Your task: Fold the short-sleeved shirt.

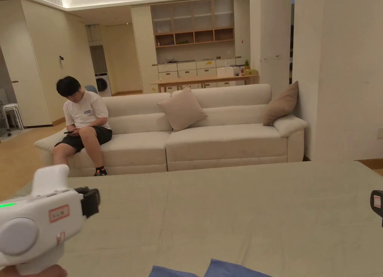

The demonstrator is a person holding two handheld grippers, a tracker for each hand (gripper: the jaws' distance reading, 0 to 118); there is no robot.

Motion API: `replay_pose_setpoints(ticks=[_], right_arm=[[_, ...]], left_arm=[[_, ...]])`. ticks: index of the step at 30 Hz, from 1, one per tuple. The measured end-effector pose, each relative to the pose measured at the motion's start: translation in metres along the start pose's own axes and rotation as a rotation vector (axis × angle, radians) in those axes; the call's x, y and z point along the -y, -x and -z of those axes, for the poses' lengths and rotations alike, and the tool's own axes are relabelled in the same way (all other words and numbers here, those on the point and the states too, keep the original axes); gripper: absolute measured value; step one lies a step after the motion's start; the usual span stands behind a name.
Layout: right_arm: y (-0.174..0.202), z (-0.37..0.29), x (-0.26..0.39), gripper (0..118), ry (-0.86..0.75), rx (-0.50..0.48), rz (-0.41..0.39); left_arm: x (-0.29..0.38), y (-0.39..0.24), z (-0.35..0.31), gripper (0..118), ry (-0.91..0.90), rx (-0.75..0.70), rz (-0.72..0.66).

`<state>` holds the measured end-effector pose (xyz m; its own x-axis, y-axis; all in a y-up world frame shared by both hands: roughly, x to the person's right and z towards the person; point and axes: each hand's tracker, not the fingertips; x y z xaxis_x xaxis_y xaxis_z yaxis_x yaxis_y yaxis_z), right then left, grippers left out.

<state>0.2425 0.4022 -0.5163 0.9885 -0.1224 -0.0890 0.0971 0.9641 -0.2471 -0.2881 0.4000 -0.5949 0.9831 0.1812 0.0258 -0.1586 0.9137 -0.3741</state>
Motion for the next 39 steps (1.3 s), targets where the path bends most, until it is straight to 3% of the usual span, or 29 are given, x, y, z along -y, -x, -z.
replay_pose_setpoints(ticks=[5,7,8,9,10,11,12,13,18,21,22,24,25,28,31,35,39], right_arm=[[-0.01,0.04,0.026,0,0.07,0.006,0.023],[-0.015,0.055,0.036,0,0.087,0.014,0.016],[-0.017,0.063,0.04,0,0.1,0.021,0.011],[-0.018,0.07,0.045,0,0.115,0.029,0.007],[-0.022,0.078,0.05,0,0.132,0.038,0.01],[-0.024,0.085,0.055,0,0.154,0.037,0.016],[-0.026,0.091,0.061,0,0.181,0.035,0.021],[-0.027,0.096,0.067,0,0.194,0.041,0.025],[-0.033,0.112,0.094,0,0.264,0.053,0.035],[-0.034,0.12,0.107,0,0.302,0.065,0.03],[-0.036,0.123,0.11,0,0.314,0.064,0.031],[-0.037,0.126,0.115,0,0.328,0.064,0.036],[-0.037,0.128,0.118,0,0.332,0.063,0.04],[-0.04,0.132,0.125,0,0.343,0.057,0.059],[-0.049,0.134,0.13,0,0.364,0.048,0.093],[-0.066,0.135,0.133,0,0.368,0.082,0.106],[-0.095,0.161,0.141,1,0.367,0.04,0.11]], left_arm=[[0.039,0.003,0.134,0,0.198,0.082,-0.161],[0.056,0.001,0.178,0,0.275,0.048,-0.111],[0.068,-0.002,0.199,7,0.303,0.033,-0.05],[0.077,-0.001,0.221,40,0.372,0.021,-0.029],[0.088,0.002,0.25,101,0.482,0.031,-0.052],[0.102,0.005,0.273,117,0.621,0.033,-0.079],[0.114,0.007,0.283,113,0.65,0.045,-0.071],[0.125,0.014,0.297,113,0.669,-0.056,-0.083],[0.182,0.012,0.335,111,0.781,-0.123,-0.006],[0.198,-0.012,0.331,90,0.735,-0.055,0.067],[0.202,-0.025,0.322,68,0.681,-0.113,0.181],[0.202,-0.031,0.311,14,0.622,-0.007,0.221],[0.203,-0.035,0.309,3,0.627,-0.006,0.214],[0.204,-0.037,0.31,3,0.67,0.002,0.203],[0.193,-0.02,0.299,3,0.646,0.059,0.048],[0.172,-0.015,0.255,3,0.536,0.073,0.098],[0.142,-0.01,0.198,3,0.404,0.146,-0.012]])
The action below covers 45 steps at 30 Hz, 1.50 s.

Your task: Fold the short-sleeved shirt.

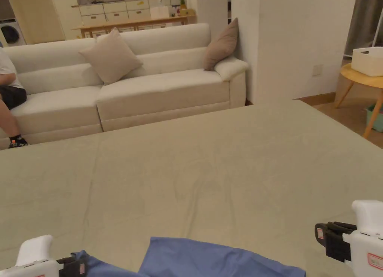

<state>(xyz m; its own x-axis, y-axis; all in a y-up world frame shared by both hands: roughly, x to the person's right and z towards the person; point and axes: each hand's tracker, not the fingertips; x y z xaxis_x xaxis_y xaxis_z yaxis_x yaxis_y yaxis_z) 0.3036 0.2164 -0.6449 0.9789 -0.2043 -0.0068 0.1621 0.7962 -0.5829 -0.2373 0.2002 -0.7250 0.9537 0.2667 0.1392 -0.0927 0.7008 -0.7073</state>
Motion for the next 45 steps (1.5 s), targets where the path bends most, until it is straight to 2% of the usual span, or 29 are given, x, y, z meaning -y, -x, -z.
replay_pose_setpoints(ticks=[1,3,4,5,7,9,10,13,14,16,17,18,19,21,22,23,24,25,28,29,30,32,33,36,38,39,41,43,45], right_arm=[[-0.004,0.011,-0.003,25,0.038,-0.027,-0.03],[-0.007,0.036,-0.005,116,0.107,-0.071,-0.07],[-0.006,0.04,-0.001,110,0.117,-0.1,-0.083],[-0.003,0.046,-0.001,111,0.125,-0.111,-0.142],[0.013,0.089,0.002,118,0.206,-0.142,-0.209],[0.03,0.123,0.01,118,0.279,-0.221,-0.255],[0.042,0.138,0.015,118,0.324,-0.235,-0.288],[0.078,0.175,0.011,116,0.378,-0.264,-0.316],[0.086,0.188,0.016,114,0.407,-0.24,-0.356],[0.095,0.204,0.034,100,0.481,-0.164,-0.396],[0.102,0.206,0.043,99,0.511,-0.102,-0.407],[0.111,0.196,0.047,99,0.413,-0.042,-0.467],[0.105,0.202,0.048,98,0.438,-0.091,-0.447],[0.096,0.196,0.047,78,0.425,-0.093,-0.371],[0.092,0.192,0.046,56,0.418,-0.081,-0.353],[0.113,0.164,0.045,27,0.377,-0.033,-0.388],[0.113,0.157,0.045,4,0.375,-0.021,-0.374],[0.112,0.147,0.047,4,0.342,-0.023,-0.299],[0.107,0.108,0.043,4,0.213,-0.03,-0.249],[0.109,0.084,0.037,4,0.119,-0.049,-0.24],[0.113,0.057,0.028,4,0.025,-0.004,-0.223],[0.114,-0.005,0.002,4,-0.156,-0.016,-0.192],[0.117,-0.035,-0.012,4,-0.24,0.029,-0.192],[0.112,-0.113,-0.058,4,-0.519,0.034,-0.082],[0.117,-0.161,-0.084,4,-0.661,0.074,-0.092],[0.12,-0.183,-0.099,4,-0.695,0.072,-0.098],[0.121,-0.22,-0.123,4,-0.806,0.032,-0.043],[0.127,-0.241,-0.147,4,-0.872,0.042,-0.037],[0.131,-0.258,-0.17,4,-0.872,0.004,-0.033]], left_arm=[[0.0,0.013,-0.01,3,-0.043,0.019,-0.012],[0.0,0.012,-0.04,3,-0.115,0.036,-0.014],[0.001,0.011,-0.053,3,-0.144,0.042,-0.023],[0.005,0.005,-0.068,3,-0.157,0.053,-0.023],[0.008,0.006,-0.087,3,-0.182,0.054,-0.051],[0.017,0.002,-0.099,3,-0.214,0.044,-0.076],[0.021,0.002,-0.103,3,-0.202,0.044,-0.088],[0.029,0.006,-0.117,3,-0.206,0.018,-0.095],[0.032,0.007,-0.119,3,-0.194,-0.004,-0.099],[0.037,0.015,-0.123,3,-0.184,0.001,-0.118],[0.038,0.005,-0.127,3,-0.176,-0.006,-0.126],[0.04,0.004,-0.128,3,-0.162,-0.02,-0.128],[0.042,0.003,-0.129,3,-0.163,-0.031,-0.122],[0.044,0.017,-0.133,3,-0.164,-0.035,-0.124],[0.045,0.018,-0.133,3,-0.166,-0.034,-0.131],[0.045,0.016,-0.133,3,-0.165,-0.03,-0.141],[0.046,0.014,-0.133,3,-0.166,-0.022,-0.15],[0.046,0.019,-0.136,3,-0.17,-0.017,-0.15],[0.047,0.011,-0.149,3,-0.195,-0.031,-0.134],[0.046,0.01,-0.157,3,-0.214,-0.037,-0.137],[0.043,0.01,-0.166,3,-0.233,-0.034,-0.152],[0.034,0.009,-0.189,3,-0.292,-0.04,-0.172],[0.026,0.005,-0.204,3,-0.32,-0.063,-0.146],[0.005,-0.008,-0.254,3,-0.457,-0.135,-0.089],[-0.016,-0.006,-0.28,3,-0.525,-0.177,-0.053],[-0.024,-0.012,-0.294,3,-0.57,-0.189,-0.054],[-0.042,-0.032,-0.325,3,-0.656,-0.223,-0.032],[-0.06,-0.049,-0.347,3,-0.709,-0.293,0.013],[-0.081,-0.052,-0.357,3,-0.725,-0.271,0.032]])
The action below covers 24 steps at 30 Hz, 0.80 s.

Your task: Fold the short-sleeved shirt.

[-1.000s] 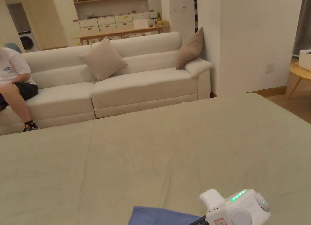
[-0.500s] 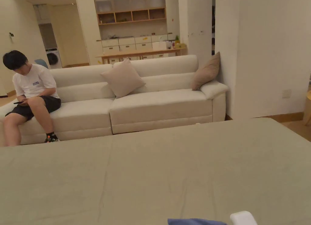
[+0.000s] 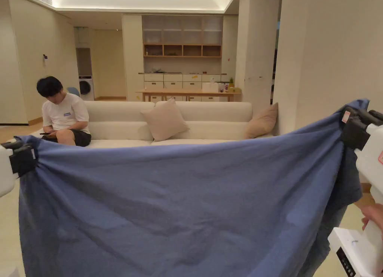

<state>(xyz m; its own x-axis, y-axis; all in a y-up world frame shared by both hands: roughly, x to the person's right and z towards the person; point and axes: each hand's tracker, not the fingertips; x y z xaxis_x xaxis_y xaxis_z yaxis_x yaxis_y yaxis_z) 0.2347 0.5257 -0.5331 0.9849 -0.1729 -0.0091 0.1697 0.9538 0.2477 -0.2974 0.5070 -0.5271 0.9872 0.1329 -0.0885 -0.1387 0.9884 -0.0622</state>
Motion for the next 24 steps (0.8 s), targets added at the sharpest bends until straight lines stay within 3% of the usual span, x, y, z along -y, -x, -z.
replay_pose_setpoints(ticks=[6,10,12,13,16,19,21,23,24], right_arm=[[0.004,0.054,-0.041,4,0.067,-0.009,0.044],[-0.003,0.121,-0.056,4,0.106,0.052,0.002],[-0.006,0.157,-0.064,4,0.169,0.066,-0.051],[-0.002,0.173,-0.065,4,0.177,0.133,-0.095],[-0.002,0.213,-0.063,4,0.182,0.121,-0.027],[0.005,0.247,-0.055,4,0.162,0.156,-0.126],[0.004,0.271,-0.05,4,0.175,0.175,-0.127],[0.001,0.29,-0.046,4,0.177,0.192,-0.124],[0.0,0.299,-0.043,4,0.174,0.241,-0.181]], left_arm=[[-0.055,-0.018,0.038,3,-0.018,0.014,0.013],[-0.089,-0.019,0.091,3,0.007,0.019,-0.064],[-0.101,-0.03,0.118,3,0.033,-0.02,-0.004],[-0.106,-0.036,0.134,3,0.029,-0.027,0.043],[-0.111,-0.055,0.175,3,0.029,-0.032,0.072],[-0.11,-0.069,0.216,3,0.032,-0.036,0.097],[-0.11,-0.079,0.236,3,0.039,-0.014,0.019],[-0.111,-0.086,0.262,3,0.049,-0.013,0.047],[-0.112,-0.092,0.271,3,0.067,-0.018,0.073]])
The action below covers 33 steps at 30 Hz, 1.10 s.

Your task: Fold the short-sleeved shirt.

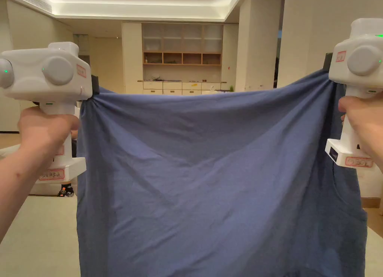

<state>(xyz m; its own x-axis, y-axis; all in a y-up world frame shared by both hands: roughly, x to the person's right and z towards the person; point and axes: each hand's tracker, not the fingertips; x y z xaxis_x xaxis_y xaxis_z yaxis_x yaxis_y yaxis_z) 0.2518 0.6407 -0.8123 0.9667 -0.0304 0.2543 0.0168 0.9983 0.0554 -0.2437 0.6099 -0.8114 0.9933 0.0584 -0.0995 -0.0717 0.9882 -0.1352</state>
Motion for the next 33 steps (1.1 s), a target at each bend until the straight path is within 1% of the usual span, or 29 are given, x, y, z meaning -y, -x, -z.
replay_pose_setpoints(ticks=[3,6,7,8,11,13,15,16,17,18,19,20,21,22,23,24,25,26,27,28,29,30,31,32,33], right_arm=[[-0.004,0.024,0.0,4,-0.03,0.005,0.015],[-0.003,0.046,0.004,4,-0.037,0.006,0.018],[0.0,0.053,0.005,4,-0.03,0.014,-0.013],[0.001,0.058,0.007,3,-0.03,0.008,-0.014],[0.007,0.066,0.016,4,-0.034,0.003,-0.031],[0.01,0.074,0.026,4,-0.012,-0.011,-0.02],[0.011,0.076,0.041,4,0.007,-0.027,-0.022],[0.012,0.079,0.051,4,0.031,-0.031,-0.03],[0.012,0.081,0.062,4,0.06,-0.061,-0.024],[0.011,0.083,0.073,4,0.099,-0.058,-0.07],[0.011,0.085,0.085,4,0.118,-0.034,-0.096],[0.009,0.084,0.1,4,0.137,-0.052,-0.044],[0.007,0.082,0.112,4,0.154,-0.095,-0.012],[0.006,0.079,0.127,4,0.19,-0.111,-0.005],[0.006,0.075,0.142,4,0.216,-0.14,-0.036],[0.007,0.071,0.157,4,0.243,-0.141,-0.098],[0.008,0.064,0.175,4,0.266,-0.133,-0.129],[0.005,0.051,0.197,4,0.324,-0.195,-0.111],[0.001,0.042,0.21,4,0.337,-0.228,-0.075],[-0.002,0.027,0.228,4,0.378,-0.218,-0.057],[-0.007,0.012,0.243,3,0.422,-0.255,-0.032],[-0.015,-0.006,0.263,4,0.41,-0.261,-0.017],[-0.021,-0.026,0.279,3,0.447,-0.259,-0.042],[-0.027,-0.047,0.294,4,0.434,-0.262,0.002],[-0.032,-0.066,0.307,4,0.488,-0.28,-0.022]], left_arm=[[-0.001,-0.008,0.025,3,-0.045,0.018,0.056],[0.007,-0.019,0.042,3,-0.098,0.003,0.024],[0.01,-0.022,0.05,3,-0.106,0.005,0.027],[0.011,-0.022,0.058,3,-0.109,-0.002,0.008],[0.014,-0.025,0.077,3,-0.082,0.005,-0.031],[0.019,-0.025,0.087,3,-0.073,-0.007,-0.035],[0.033,-0.025,0.091,3,-0.068,-0.014,0.0],[0.042,-0.02,0.099,3,-0.049,-0.036,0.039],[0.05,-0.016,0.103,3,-0.046,-0.028,0.026],[0.058,-0.013,0.106,3,-0.014,-0.029,0.023],[0.068,-0.008,0.106,3,0.01,-0.022,-0.032],[0.079,-0.002,0.107,3,0.023,-0.003,-0.043],[0.091,0.001,0.107,3,0.029,-0.029,-0.025],[0.103,0.003,0.109,3,0.075,-0.058,0.009],[0.115,0.006,0.108,3,0.106,-0.046,0.025],[0.129,0.011,0.104,3,0.112,-0.04,0.037],[0.143,0.014,0.098,3,0.137,-0.017,0.055],[0.162,0.018,0.09,3,0.134,-0.004,0.051],[0.176,0.02,0.085,3,0.185,0.011,0.089],[0.196,0.023,0.07,3,0.183,0.014,0.101],[0.214,0.026,0.059,3,0.209,0.017,0.114],[0.231,0.03,0.044,3,0.255,0.042,0.12],[0.251,0.035,0.026,3,0.226,0.061,0.08],[0.267,0.038,0.007,3,0.273,0.074,0.078],[0.285,0.041,-0.014,3,0.259,0.064,0.05]])
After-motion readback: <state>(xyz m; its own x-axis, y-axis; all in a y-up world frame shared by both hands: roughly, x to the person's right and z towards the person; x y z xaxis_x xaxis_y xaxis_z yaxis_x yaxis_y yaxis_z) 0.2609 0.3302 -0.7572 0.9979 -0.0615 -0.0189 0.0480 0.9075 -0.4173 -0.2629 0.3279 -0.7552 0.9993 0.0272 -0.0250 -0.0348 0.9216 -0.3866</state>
